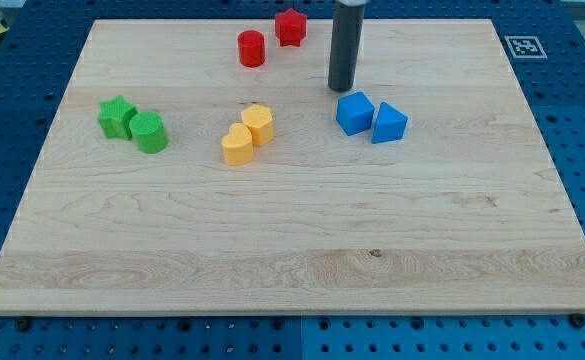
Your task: Move the red star into the red circle
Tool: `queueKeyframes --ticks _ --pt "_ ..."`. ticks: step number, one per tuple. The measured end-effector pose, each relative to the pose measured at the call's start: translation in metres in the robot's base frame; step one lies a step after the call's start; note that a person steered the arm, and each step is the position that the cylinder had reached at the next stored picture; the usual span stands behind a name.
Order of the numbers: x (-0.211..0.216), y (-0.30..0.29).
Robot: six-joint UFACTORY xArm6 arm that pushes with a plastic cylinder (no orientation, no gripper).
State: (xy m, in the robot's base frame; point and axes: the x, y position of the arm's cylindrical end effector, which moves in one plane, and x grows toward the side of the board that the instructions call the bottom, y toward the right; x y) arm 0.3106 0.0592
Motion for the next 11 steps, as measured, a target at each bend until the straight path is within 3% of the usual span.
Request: queueKeyframes --ticks 3,8,11 --pt "-0.119 0.003" --pt "-0.118 -0.1" --pt "-0.117 -0.059"
